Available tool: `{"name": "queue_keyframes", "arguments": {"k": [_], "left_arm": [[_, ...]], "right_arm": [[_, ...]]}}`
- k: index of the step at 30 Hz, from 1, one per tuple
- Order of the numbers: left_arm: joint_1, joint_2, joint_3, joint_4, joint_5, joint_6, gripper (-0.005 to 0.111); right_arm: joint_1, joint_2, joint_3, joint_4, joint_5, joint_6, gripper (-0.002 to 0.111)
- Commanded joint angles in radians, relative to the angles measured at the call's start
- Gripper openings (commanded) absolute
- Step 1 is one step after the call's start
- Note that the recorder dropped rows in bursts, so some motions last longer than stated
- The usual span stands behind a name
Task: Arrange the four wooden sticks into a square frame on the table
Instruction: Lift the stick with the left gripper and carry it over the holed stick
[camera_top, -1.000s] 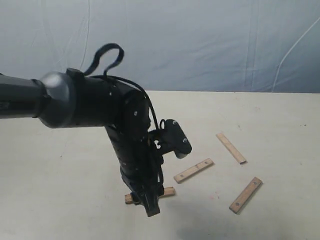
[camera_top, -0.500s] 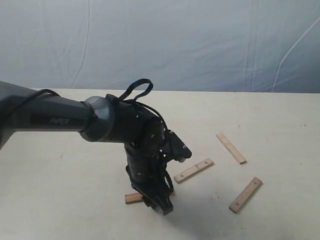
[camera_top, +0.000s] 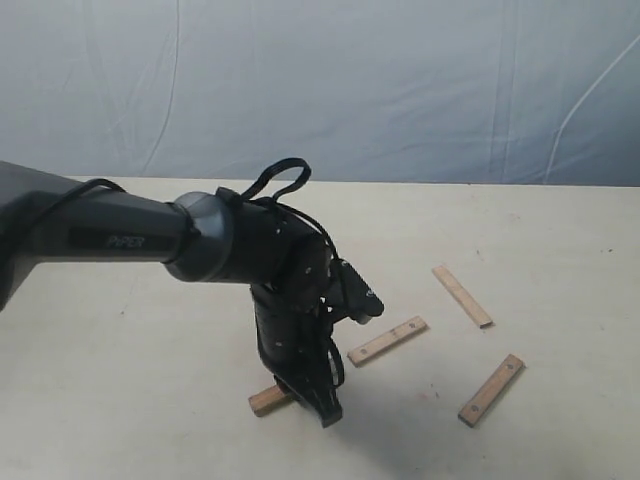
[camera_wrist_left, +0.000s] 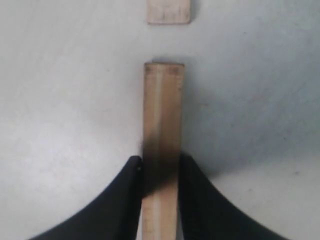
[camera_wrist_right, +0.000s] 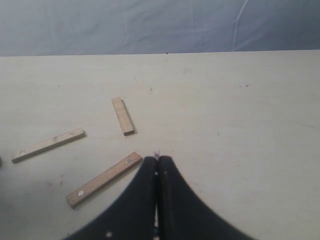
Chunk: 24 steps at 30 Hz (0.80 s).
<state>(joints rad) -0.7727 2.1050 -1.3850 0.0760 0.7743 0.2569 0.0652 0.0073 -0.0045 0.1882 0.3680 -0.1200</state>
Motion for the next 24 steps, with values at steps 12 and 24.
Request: {"name": "queue_keyframes", "arguments": {"k": [12, 24], "left_arm": [[-0.097, -0.127, -0.041, -0.177, 0.011, 1.150, 0.000], [-0.097, 0.022, -0.196, -0.161, 0.077, 1.394, 0.000]], "right_arm": [[0.005, -0.007, 0.005, 0.001, -0.003, -0.001, -0.001], [0.005, -0.007, 0.005, 0.001, -0.003, -0.001, -0.001]]}}
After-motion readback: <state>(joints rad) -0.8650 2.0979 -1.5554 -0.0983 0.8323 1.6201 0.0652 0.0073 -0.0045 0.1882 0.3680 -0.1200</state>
